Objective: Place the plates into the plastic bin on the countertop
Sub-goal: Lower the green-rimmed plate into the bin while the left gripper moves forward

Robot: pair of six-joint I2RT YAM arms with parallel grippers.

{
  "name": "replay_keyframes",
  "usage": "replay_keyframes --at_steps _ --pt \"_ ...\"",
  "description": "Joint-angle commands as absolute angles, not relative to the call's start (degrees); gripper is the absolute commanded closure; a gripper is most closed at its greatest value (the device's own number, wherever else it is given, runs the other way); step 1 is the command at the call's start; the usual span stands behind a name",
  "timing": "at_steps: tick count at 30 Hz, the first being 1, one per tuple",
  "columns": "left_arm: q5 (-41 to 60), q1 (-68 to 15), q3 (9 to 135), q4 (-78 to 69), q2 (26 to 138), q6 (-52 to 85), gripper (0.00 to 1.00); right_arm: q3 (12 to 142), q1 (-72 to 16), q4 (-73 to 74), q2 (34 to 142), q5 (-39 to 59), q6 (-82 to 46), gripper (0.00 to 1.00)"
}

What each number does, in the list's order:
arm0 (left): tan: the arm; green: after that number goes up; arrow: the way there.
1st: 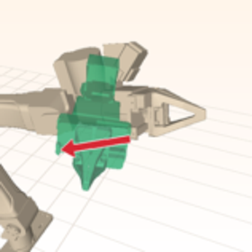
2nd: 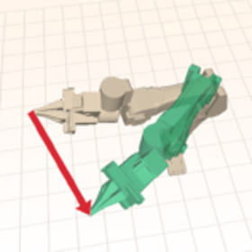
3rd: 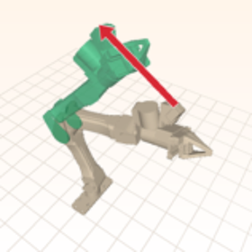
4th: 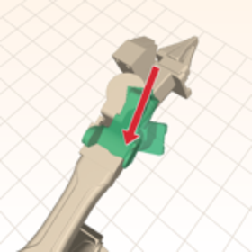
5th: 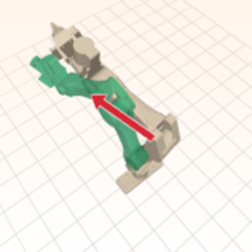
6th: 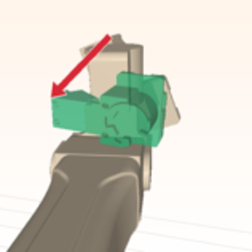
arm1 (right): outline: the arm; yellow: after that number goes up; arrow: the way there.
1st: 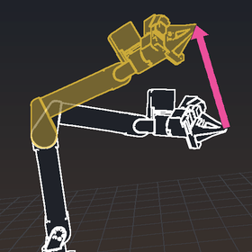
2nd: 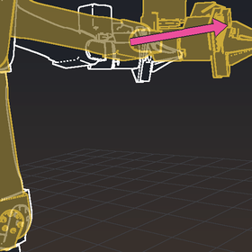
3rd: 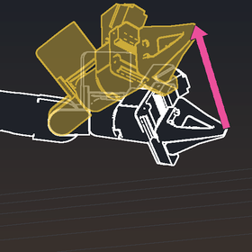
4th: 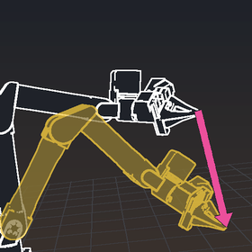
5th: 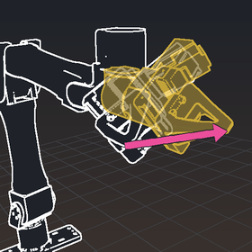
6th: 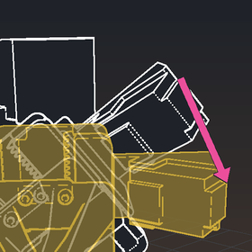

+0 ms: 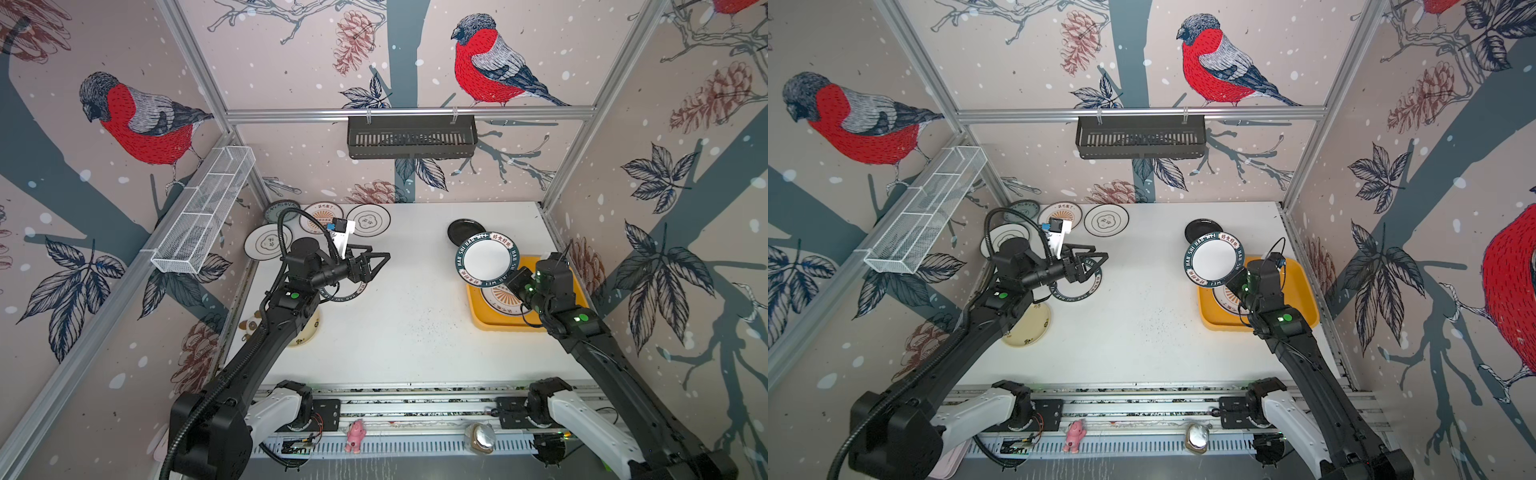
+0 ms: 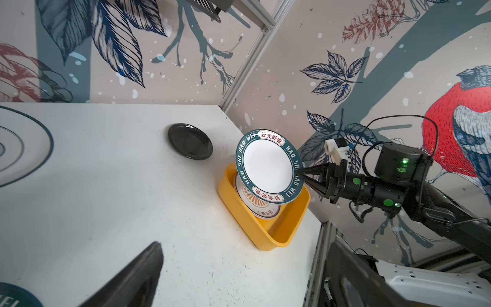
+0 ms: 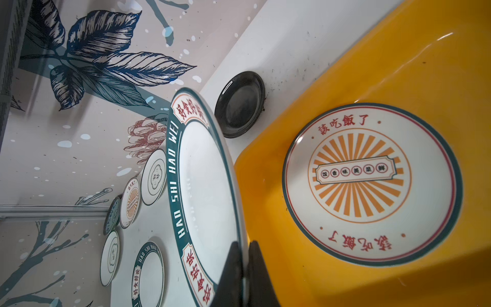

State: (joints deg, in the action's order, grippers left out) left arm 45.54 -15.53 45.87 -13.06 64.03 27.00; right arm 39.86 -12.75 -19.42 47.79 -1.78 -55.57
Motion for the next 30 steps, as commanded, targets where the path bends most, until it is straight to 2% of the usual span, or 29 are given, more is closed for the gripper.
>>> replay_keyframes --at_steps 1,8,21,30 --pt "50.91 -16.55 46.87 -15.61 66.68 28.04 0.04 38.91 -10.64 -16.10 47.53 2.19 -54.67 0.98" --pt "49.56 -23.31 50.10 -7.55 71.75 22.96 0.03 36.60 -7.73 -15.69 47.06 4.35 -54.14 0.98" --pt "54.58 -29.82 51.56 -5.46 79.79 23.39 0.04 32.49 1.85 -16.64 43.94 12.64 -50.93 0.98" --pt "51.42 -35.37 53.92 1.39 84.18 18.29 0.04 27.44 9.53 -17.14 40.36 17.50 -49.55 0.98"
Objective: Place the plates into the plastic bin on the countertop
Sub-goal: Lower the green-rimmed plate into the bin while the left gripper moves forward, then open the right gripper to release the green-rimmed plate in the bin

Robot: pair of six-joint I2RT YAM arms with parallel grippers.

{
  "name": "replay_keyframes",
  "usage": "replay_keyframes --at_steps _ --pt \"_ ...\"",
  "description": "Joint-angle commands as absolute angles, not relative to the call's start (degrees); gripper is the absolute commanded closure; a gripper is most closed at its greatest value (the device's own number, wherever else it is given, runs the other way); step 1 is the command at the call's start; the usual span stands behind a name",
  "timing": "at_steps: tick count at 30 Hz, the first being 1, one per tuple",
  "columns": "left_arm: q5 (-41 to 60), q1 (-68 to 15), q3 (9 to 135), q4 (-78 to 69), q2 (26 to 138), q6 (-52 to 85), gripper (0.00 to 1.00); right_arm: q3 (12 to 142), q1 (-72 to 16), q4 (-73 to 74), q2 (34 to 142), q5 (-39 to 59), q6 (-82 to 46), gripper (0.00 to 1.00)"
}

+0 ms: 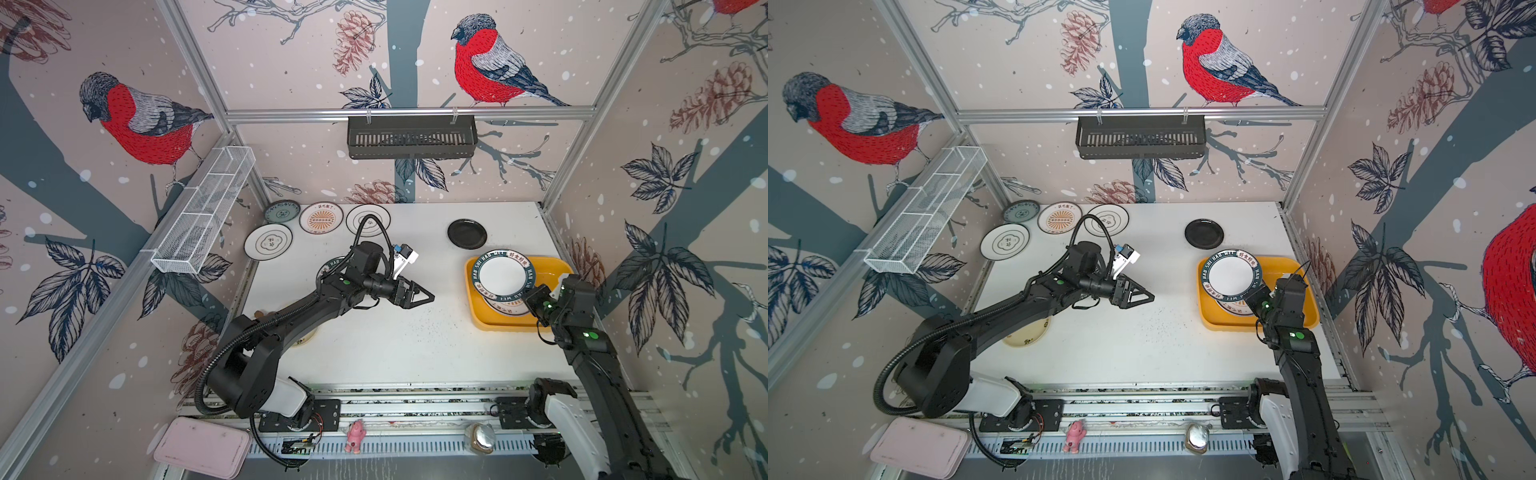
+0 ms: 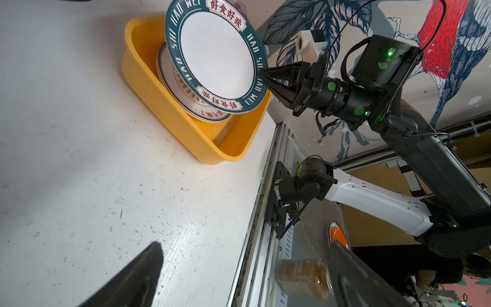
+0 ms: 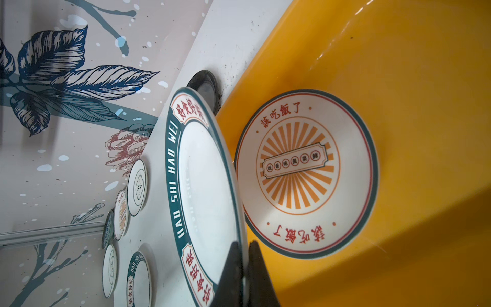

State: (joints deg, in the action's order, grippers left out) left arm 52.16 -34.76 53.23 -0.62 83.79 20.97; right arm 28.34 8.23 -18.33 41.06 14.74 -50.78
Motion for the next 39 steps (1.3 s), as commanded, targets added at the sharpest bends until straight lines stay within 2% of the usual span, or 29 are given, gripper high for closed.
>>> replay_keyframes --at_steps 1,9,14,39 --pt "51.27 -35.50 53.96 1.49 84.35 18.29 0.04 26.78 10.41 -16.99 40.02 18.27 -49.44 0.98" --pt "50.29 -35.82 54.49 2.41 85.61 18.02 0.03 23.06 16.15 -15.31 39.67 22.38 -47.87 0.98" --pt "48.99 -35.94 54.84 3.33 85.17 17.23 0.03 23.11 18.07 -15.17 40.91 21.63 -46.52 0.98" --pt "44.31 -35.94 56.10 7.12 83.94 13.65 0.04 24.91 19.78 -9.81 54.58 21.28 -43.34 0.96"
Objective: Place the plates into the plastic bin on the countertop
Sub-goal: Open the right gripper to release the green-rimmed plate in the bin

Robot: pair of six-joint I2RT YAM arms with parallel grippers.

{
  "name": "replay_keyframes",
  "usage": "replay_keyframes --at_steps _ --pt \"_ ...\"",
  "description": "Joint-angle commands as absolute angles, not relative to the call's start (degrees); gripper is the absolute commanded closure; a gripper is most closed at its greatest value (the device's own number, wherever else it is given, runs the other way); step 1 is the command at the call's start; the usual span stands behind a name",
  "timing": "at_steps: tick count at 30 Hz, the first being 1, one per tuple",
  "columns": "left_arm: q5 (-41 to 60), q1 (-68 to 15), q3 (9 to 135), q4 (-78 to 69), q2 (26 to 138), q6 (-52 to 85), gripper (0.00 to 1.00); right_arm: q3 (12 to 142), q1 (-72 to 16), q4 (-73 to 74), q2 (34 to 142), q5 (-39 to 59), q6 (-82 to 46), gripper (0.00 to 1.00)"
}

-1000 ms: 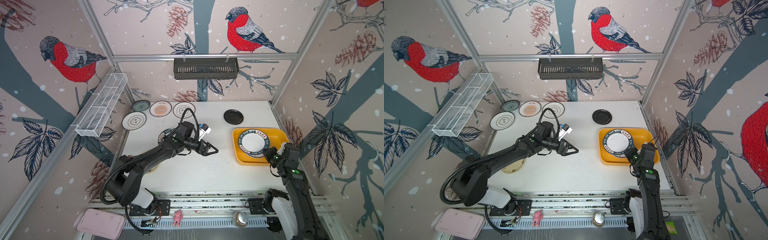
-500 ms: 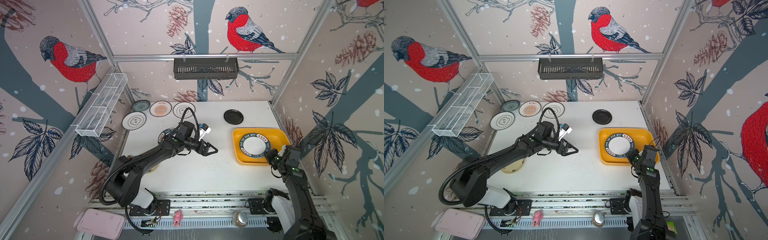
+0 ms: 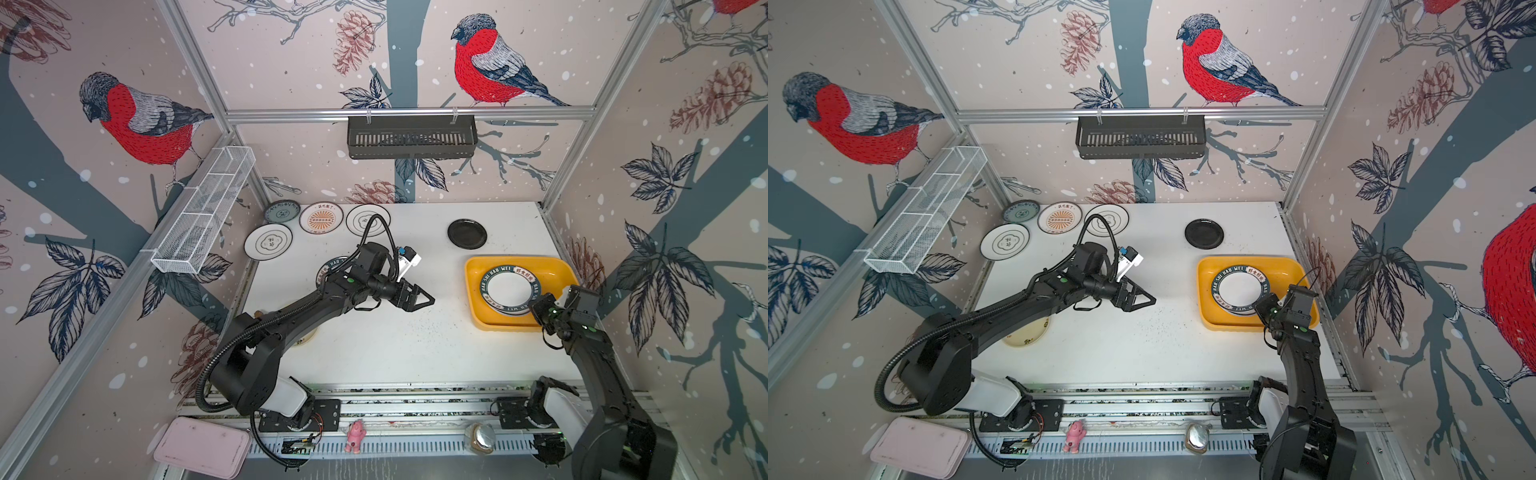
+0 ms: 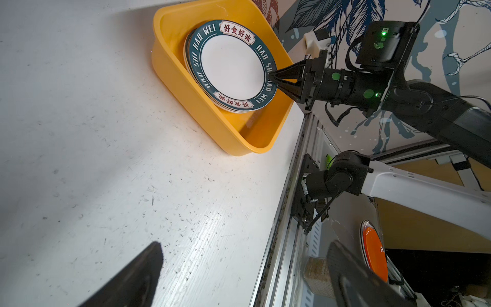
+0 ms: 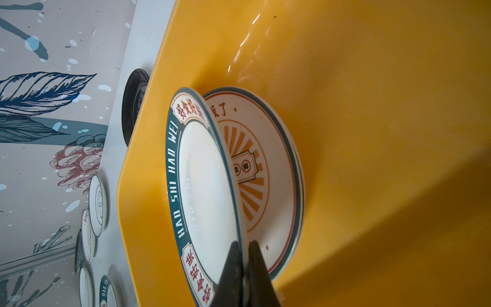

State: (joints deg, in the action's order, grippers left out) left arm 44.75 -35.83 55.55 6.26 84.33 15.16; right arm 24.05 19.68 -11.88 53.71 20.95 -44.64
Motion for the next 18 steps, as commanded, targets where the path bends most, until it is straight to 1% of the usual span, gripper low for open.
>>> replay_keyframes --at_steps 1,3,7,9,10,13,18 --pt "44.30 -35.89 56.15 7.12 83.94 13.63 0.04 24.98 19.77 -10.03 54.97 21.10 -43.16 0.93" --pt "44.21 -35.89 56.11 7.20 83.94 13.65 0.03 24.87 19.80 -9.76 55.36 20.96 -43.13 0.88" --pt "43.86 -35.92 56.27 7.38 83.94 13.45 0.04 24.70 19.80 -9.23 55.87 20.48 -43.07 0.81" --pt "43.62 -35.83 56.34 7.51 83.94 13.38 0.04 25.00 19.86 -9.36 56.30 20.29 -42.76 0.80" --pt "43.32 -35.86 56.34 7.64 83.89 13.33 0.04 25.05 19.82 -9.32 56.50 20.01 -42.74 0.77" --pt "42.30 -35.85 56.61 8.50 84.05 12.85 0.04 25.15 19.82 -9.32 56.99 19.13 -42.82 0.63" --pt "42.11 -35.78 56.65 8.45 83.85 12.99 0.03 25.31 19.86 -8.99 57.39 18.70 -42.80 0.49"
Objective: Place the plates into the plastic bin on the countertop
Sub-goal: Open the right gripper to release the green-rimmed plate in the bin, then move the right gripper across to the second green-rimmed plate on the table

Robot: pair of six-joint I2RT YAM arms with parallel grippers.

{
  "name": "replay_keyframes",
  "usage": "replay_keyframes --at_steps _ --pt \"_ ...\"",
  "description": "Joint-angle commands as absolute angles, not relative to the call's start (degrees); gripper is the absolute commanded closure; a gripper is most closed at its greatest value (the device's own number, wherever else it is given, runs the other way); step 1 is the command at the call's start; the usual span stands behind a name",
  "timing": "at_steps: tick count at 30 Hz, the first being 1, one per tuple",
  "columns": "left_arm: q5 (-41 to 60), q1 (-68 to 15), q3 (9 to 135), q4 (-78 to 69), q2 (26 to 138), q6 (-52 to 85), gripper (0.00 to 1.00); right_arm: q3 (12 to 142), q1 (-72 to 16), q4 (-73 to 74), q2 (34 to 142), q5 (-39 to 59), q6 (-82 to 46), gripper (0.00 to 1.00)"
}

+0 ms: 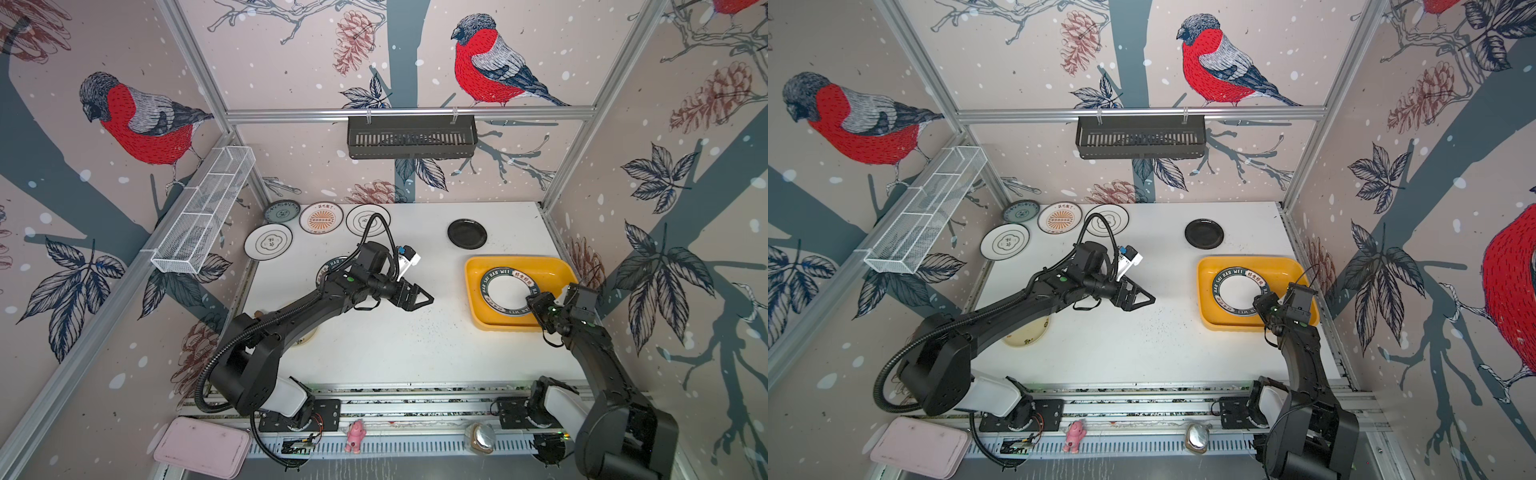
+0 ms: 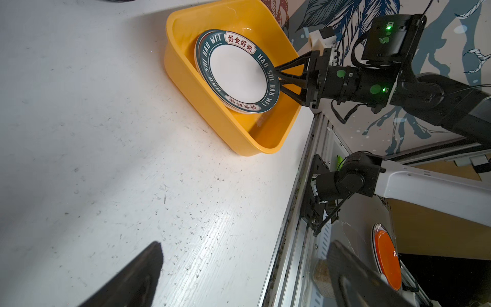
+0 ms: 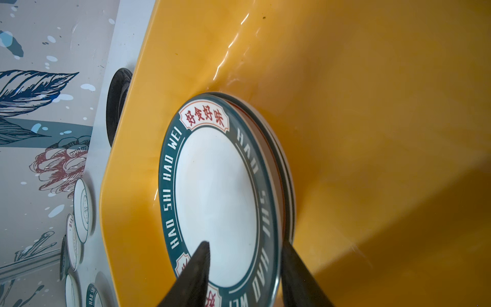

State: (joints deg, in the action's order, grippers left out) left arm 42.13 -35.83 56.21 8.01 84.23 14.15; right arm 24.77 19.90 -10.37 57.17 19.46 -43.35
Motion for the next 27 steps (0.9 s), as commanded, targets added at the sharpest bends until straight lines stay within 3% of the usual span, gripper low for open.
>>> replay_keyframes --at_steps 1,9,17,27 --pt "42.02 -35.71 56.69 8.46 83.85 13.21 0.04 25.44 19.86 -9.14 57.44 18.49 -42.75 0.46" --pt "41.76 -35.33 56.78 8.44 83.47 13.61 0.03 26.40 19.83 -10.00 57.02 17.37 -42.24 0.29" --pt "39.04 -32.40 56.15 6.94 81.34 16.07 0.03 28.56 19.51 -12.61 52.98 16.42 -41.33 0.06" --pt "31.34 -26.57 55.22 5.92 76.72 20.43 0.03 30.27 16.18 -9.63 50.71 18.90 -43.59 0.00"
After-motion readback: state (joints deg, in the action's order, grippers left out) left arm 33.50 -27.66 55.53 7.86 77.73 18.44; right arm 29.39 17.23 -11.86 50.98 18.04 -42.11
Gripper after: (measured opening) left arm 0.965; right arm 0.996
